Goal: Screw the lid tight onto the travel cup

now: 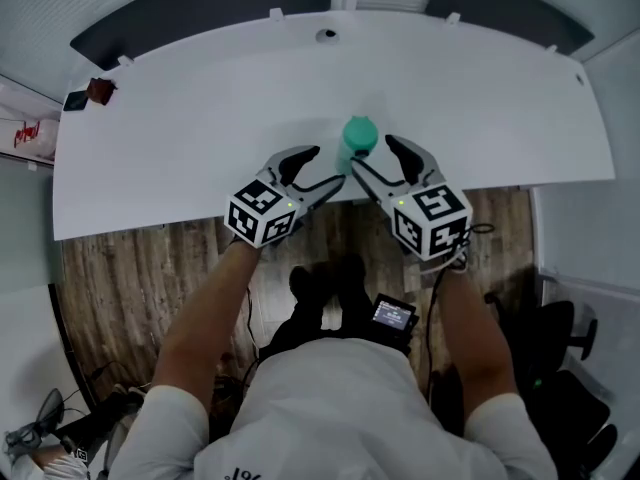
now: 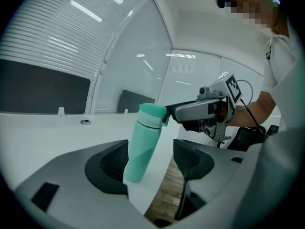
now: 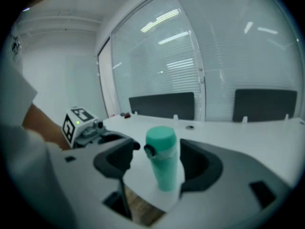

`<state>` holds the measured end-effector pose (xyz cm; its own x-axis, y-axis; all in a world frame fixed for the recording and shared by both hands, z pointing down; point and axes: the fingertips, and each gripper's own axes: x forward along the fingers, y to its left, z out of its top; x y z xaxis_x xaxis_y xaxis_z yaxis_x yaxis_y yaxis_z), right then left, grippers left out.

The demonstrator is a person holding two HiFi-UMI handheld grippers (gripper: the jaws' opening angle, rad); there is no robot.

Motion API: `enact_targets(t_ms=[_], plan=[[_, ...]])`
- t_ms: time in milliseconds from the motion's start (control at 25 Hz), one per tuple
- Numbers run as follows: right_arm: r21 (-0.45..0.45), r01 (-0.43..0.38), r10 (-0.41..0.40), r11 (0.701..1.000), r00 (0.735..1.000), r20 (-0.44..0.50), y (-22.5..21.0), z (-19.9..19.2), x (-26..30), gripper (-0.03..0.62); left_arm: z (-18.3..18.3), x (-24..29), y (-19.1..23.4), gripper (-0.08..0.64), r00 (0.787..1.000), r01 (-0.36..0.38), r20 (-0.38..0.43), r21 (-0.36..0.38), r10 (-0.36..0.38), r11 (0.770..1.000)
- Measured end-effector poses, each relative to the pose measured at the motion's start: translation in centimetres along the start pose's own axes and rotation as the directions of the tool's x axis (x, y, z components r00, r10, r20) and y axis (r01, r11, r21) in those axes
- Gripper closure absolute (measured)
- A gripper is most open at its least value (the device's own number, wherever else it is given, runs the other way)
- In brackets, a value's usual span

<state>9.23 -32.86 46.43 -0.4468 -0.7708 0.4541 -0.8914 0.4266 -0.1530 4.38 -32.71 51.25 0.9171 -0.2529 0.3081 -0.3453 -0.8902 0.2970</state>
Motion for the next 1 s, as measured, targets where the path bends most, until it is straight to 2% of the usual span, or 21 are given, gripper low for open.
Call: enact_targets(t_ms=[520,840,1000], plan=[[-0.093,-0.025,0.017,0.995,0.996,-0.083,-0.5,-0.1,3.1,0.274,0.2,3.9,0.8,0.249,0.994,0.051,-0.098,0.139,-0.038,0.989],[-0.151,-0.056,0.038,0.987,0.992,-0.121,-0.6,-0.8,3.7,0.279,-0.4,5.6,0.6,0.247,0.977,0.136,-0.194,0.262,-0.086,0.955],[-0.171,-0.097,0.075,0.98,0.989,-0.13,-0.2,-0.9,3.7,0.282,-0.1,6.2,0.4,0.249,0.973,0.162,-0.206,0.275,-0.106,0.948]])
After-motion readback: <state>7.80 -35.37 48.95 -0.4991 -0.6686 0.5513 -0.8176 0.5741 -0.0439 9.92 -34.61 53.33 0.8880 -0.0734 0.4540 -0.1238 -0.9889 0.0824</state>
